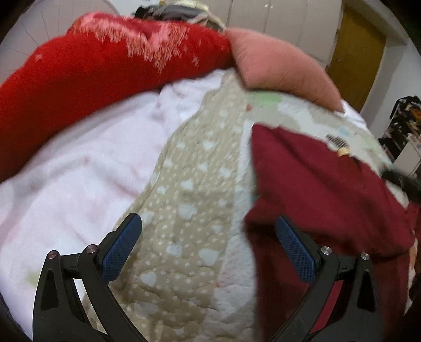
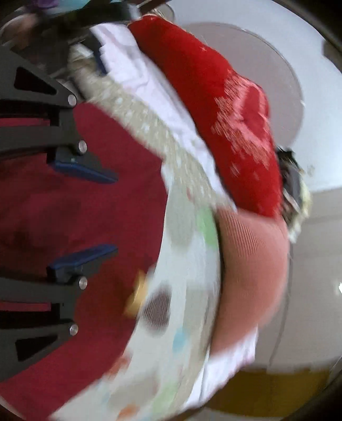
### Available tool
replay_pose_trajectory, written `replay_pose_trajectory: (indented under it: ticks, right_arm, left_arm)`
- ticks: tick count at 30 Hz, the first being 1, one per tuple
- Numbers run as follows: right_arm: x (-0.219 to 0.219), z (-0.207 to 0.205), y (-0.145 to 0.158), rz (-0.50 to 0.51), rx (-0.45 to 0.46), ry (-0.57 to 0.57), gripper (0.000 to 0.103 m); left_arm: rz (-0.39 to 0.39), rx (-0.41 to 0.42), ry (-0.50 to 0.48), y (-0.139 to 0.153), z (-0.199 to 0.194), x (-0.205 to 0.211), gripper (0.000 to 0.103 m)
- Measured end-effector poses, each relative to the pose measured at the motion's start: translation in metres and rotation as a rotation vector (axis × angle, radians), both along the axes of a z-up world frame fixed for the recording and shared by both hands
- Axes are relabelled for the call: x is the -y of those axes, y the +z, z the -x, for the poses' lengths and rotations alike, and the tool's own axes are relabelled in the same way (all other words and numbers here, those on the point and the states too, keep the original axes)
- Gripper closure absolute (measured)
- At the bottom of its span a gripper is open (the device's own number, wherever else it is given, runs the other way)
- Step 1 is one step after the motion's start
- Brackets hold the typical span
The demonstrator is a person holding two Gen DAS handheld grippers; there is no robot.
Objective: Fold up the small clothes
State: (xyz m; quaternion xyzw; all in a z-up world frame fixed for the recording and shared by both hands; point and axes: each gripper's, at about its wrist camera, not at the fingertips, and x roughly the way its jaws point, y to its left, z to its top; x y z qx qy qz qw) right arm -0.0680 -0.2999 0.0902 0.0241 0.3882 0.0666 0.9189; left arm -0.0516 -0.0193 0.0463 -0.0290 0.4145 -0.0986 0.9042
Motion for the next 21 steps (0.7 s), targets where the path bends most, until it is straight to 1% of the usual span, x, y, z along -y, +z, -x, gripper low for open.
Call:
replay_pose_trajectory:
  ticks: [1, 3, 4, 5, 6, 7, 9, 10, 11, 12, 14, 15, 18, 20, 21]
  right_arm:
    - [0.017, 0.013, 0.001, 0.037, -0.004, -0.037, 0.056]
    - [0.060, 0.038, -0.001, 0.160, -0.028, -0.147, 0.055]
    - [0.082, 0.049, -0.004, 0.223, -0.047, -0.202, 0.054]
    - [0.097, 0.055, -0.008, 0.247, -0.067, -0.231, 0.053]
    - [0.110, 0.060, -0.012, 0.257, -0.094, -0.256, 0.053]
    - [0.127, 0.067, -0.020, 0.244, -0.138, -0.283, 0.052]
    - [0.137, 0.072, -0.032, 0.194, -0.172, -0.275, 0.053]
    - [0.136, 0.075, -0.037, 0.163, -0.183, -0.250, 0.064]
    - [0.130, 0.078, -0.041, 0.156, -0.177, -0.220, 0.079]
    - [0.121, 0.079, -0.040, 0.194, -0.161, -0.198, 0.098]
    - [0.106, 0.078, -0.033, 0.303, -0.120, -0.184, 0.098]
    - [0.102, 0.076, -0.026, 0.328, -0.093, -0.180, 0.098]
    - [0.111, 0.070, 0.000, 0.368, 0.004, -0.240, 0.098]
    - [0.120, 0.062, 0.004, 0.371, 0.019, -0.290, 0.098]
    - [0.124, 0.058, -0.001, 0.365, 0.012, -0.304, 0.098]
  left_arm:
    - [0.003, 0.003, -0.012, 0.004, 0.000, 0.004, 0.001]
    - [-0.003, 0.003, -0.038, 0.010, -0.002, 0.015, 0.001]
    - [-0.018, 0.008, -0.046, 0.012, -0.002, 0.023, 0.001]
    - [-0.031, 0.012, -0.055, 0.013, -0.003, 0.030, 0.001]
    - [-0.050, 0.021, -0.069, 0.015, -0.006, 0.038, 0.001]
    - [-0.068, 0.033, -0.077, 0.017, -0.008, 0.046, 0.001]
    - [-0.105, 0.043, -0.086, 0.017, -0.013, 0.059, 0.001]
    - [-0.121, 0.038, -0.089, 0.015, -0.017, 0.065, 0.001]
    - [-0.136, 0.030, -0.094, 0.012, -0.020, 0.070, 0.001]
    - [-0.143, 0.026, -0.093, 0.010, -0.021, 0.072, 0.001]
    - [-0.156, 0.014, -0.086, 0.005, -0.023, 0.075, 0.001]
    - [-0.154, 0.009, -0.082, 0.001, -0.024, 0.076, 0.001]
    - [-0.145, -0.006, -0.060, -0.010, -0.024, 0.074, 0.001]
    - [-0.141, -0.029, -0.056, -0.018, -0.026, 0.074, 0.001]
    - [-0.138, -0.037, -0.057, -0.020, -0.026, 0.073, 0.001]
